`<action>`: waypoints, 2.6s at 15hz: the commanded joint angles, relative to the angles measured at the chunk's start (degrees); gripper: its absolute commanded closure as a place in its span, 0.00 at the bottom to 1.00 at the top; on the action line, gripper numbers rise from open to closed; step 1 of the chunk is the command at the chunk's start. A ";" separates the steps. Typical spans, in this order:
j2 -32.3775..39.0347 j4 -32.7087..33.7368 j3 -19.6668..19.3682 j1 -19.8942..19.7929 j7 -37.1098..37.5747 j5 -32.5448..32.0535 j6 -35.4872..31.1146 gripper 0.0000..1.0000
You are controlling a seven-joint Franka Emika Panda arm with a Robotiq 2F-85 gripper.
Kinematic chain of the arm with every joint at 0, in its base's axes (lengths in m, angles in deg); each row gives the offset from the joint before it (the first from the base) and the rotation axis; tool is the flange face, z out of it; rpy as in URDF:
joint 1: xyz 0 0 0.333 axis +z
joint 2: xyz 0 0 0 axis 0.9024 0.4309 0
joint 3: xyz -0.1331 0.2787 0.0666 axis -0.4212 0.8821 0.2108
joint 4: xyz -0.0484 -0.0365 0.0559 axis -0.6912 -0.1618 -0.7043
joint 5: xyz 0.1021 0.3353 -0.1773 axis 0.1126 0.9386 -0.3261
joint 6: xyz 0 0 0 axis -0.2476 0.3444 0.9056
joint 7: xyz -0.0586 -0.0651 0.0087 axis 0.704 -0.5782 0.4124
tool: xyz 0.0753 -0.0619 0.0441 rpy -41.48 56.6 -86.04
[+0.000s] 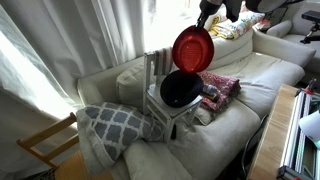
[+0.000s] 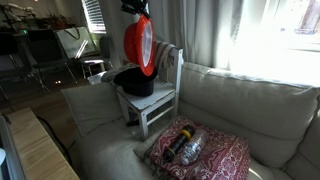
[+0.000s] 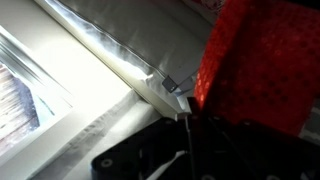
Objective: Put the black and red hats on the seat of the white chair.
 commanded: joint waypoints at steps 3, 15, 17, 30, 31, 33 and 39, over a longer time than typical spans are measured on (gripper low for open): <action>0.50 -1.68 4.36 0.74 11.11 -9.81 1.89 0.99; 0.75 -0.71 2.75 7.33 25.62 -30.07 16.61 0.99; 2.49 -0.52 1.86 8.85 27.48 -31.53 16.50 0.99; 9.82 0.78 1.62 15.36 30.42 -30.41 15.60 0.99; 10.20 1.01 1.70 15.72 30.32 -30.38 15.51 0.99; 10.69 1.30 1.72 16.26 30.18 -30.23 14.92 0.99; 11.69 1.90 1.51 16.81 28.11 -26.40 11.56 0.58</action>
